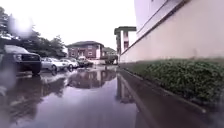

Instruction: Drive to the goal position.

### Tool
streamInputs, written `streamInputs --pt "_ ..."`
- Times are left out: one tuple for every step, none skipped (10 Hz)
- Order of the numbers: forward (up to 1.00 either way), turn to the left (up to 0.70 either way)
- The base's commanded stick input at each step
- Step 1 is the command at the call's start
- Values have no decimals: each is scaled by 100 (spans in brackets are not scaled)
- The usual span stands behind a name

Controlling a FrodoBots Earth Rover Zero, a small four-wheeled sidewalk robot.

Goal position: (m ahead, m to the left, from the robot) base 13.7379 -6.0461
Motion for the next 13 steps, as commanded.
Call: streamInputs --pt "70 0" --pt "70 0" --pt "70 0" --pt "70 0" --pt "70 0" --pt "70 0" --pt "70 0" --pt "70 0" --pt "70 0" --pt "70 0" --pt "70 0" --pt "70 0" --pt "70 0"
